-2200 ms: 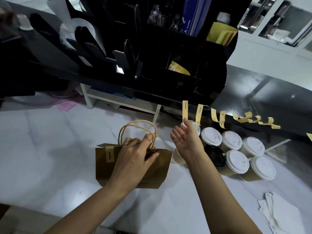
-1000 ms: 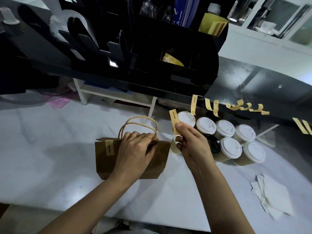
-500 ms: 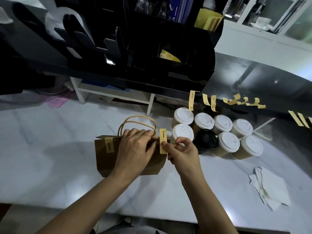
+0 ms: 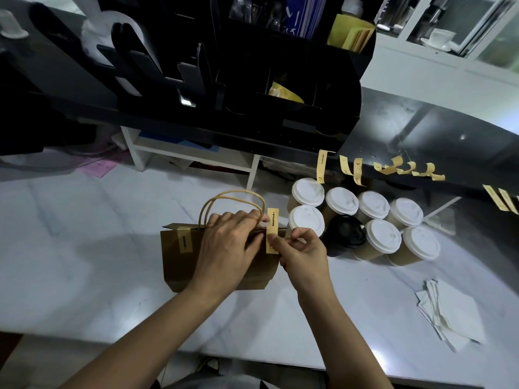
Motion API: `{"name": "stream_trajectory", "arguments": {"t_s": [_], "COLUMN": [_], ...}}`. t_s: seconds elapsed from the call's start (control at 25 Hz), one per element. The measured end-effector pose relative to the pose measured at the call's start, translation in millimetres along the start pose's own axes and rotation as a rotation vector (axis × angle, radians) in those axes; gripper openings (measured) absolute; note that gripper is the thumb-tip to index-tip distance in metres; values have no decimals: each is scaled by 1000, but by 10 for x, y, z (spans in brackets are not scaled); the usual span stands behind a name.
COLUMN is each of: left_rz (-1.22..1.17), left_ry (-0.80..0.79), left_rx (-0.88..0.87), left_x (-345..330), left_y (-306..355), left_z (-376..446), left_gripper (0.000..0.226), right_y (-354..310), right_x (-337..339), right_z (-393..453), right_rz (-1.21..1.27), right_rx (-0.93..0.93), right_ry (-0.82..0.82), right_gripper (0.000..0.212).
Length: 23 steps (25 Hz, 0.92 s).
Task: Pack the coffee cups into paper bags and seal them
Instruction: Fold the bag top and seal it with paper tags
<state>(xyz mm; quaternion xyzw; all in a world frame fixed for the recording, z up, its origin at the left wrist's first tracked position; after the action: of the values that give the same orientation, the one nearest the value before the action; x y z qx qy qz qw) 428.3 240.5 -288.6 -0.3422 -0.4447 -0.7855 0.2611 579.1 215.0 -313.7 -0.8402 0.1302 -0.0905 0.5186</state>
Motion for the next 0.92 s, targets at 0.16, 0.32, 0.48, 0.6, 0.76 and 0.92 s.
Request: {"name": "stream_trajectory", "arguments": {"t_s": [0.16, 0.32, 0.48, 0.6, 0.76, 0.92], "left_rz": [43, 23, 45, 61, 105, 96], "left_ry": [-46, -79, -150, -222, -235, -247], "left_rx": [-38, -35, -13, -4, -3, -4], "left_x": [19, 39, -13, -51, -56, -52], "left_y": [34, 35, -14, -42, -30, -36], "left_z": [37, 95, 130, 159, 158, 150], "left_gripper": [28, 21, 23, 25, 28, 27], "right_y": [10, 27, 44, 57, 113, 222], "right_x": [7, 24, 49, 79, 144, 179], "right_z": [23, 42, 42, 46, 87, 129], "right_rz": [10, -21, -121, -189, -208, -245], "right_rx": [13, 32, 45, 47, 27, 34], "right_ry": [3, 16, 52, 83, 102, 62], "right_gripper": [35, 35, 33, 36, 38, 24]}}
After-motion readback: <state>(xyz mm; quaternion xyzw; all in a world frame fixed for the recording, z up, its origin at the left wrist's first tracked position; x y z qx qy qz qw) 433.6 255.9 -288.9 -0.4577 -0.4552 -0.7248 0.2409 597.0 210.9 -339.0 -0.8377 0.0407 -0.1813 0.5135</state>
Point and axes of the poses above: each hand's wrist, its own z-axis towards the middle knuckle, its own x-axis out of the back of the hand, y = z × x, the point moved 7 cm from there along z, towards the middle knuckle, and after that the axes turned 8 degrees about -x, right-handed, at the moved point
